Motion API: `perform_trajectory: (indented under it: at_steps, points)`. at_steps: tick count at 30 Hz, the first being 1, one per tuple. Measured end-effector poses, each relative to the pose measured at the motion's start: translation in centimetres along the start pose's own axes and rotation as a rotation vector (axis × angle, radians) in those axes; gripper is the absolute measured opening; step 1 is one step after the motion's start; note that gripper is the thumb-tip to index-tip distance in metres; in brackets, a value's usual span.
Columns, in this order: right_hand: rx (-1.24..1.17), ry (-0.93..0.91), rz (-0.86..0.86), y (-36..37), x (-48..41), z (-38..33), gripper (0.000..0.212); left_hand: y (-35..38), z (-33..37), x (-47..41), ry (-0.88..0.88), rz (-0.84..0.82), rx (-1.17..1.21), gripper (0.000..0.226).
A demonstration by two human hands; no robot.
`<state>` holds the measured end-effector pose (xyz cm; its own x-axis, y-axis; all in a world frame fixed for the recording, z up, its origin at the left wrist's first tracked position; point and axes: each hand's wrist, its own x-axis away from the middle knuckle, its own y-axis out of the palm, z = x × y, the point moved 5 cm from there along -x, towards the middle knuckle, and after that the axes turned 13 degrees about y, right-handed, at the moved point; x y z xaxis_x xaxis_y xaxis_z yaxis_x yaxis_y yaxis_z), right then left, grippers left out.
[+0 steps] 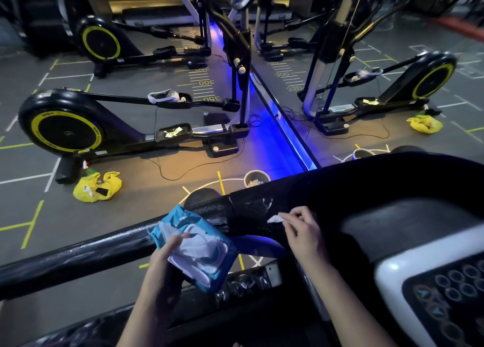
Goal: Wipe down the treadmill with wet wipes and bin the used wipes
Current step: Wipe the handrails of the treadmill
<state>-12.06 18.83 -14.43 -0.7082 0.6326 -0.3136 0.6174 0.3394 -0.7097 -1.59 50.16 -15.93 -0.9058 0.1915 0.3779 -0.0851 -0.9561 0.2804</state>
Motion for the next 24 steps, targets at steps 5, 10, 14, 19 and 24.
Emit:
perform_trajectory:
  at_steps: [5, 10, 14, 19, 24]
  points:
    - [0.027, -0.029, -0.119, 1.4, 2.6, -1.3, 0.025, -0.4, -0.6, -0.7, -0.008, 0.009, -0.002, 0.047]
    - [-0.116, 0.176, -0.087, 0.8, 3.8, -1.4, 0.022, -1.2, -1.1, -1.1, -0.020, 0.030, 0.003, 0.045]
    - [-0.144, 0.364, 0.144, -1.5, 3.9, -0.5, 0.025, -2.0, -1.2, -1.0, 0.018, 0.051, -0.002, 0.055]
    - [-0.220, 0.360, 0.051, -0.5, 3.6, 0.5, 0.044, -1.7, -0.8, -0.5, 0.015, 0.028, 0.003, 0.061]
    - [0.043, 0.228, -0.057, 0.1, 3.4, -0.3, 0.042, -1.2, -0.5, 0.1, 0.008, 0.000, 0.041, 0.045]
